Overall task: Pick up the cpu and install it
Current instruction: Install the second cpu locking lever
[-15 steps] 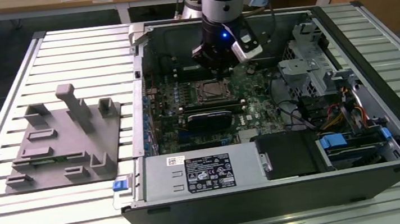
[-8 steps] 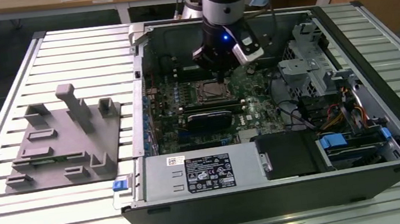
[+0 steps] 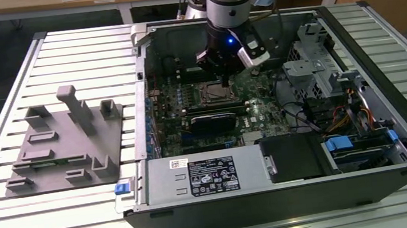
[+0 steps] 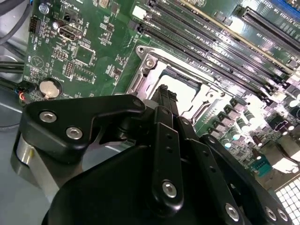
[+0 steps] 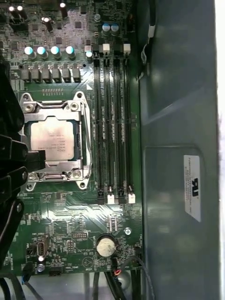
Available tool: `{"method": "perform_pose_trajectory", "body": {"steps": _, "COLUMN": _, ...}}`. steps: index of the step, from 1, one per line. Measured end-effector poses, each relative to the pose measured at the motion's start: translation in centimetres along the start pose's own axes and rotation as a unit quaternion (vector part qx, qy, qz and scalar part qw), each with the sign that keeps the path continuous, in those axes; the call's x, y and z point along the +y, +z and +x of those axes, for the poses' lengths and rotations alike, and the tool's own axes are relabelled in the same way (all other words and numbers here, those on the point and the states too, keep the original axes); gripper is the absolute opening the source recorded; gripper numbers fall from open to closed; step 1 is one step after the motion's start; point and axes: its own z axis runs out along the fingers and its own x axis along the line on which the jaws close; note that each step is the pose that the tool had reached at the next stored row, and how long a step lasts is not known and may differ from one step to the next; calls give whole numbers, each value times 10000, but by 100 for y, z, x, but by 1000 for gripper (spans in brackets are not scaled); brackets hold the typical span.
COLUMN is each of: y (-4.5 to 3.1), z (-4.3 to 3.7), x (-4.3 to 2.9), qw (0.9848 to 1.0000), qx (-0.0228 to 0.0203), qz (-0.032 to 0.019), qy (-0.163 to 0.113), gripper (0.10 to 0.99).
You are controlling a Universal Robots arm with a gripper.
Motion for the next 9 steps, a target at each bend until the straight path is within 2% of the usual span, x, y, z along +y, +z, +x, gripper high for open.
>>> {"method": "perform_pose_trajectory", "body": {"steps": 9, "y": -63, "z": -4, "x": -13, "qw": 10000, "qx": 0, "qz": -2, "qy": -2, "gripper": 106}}
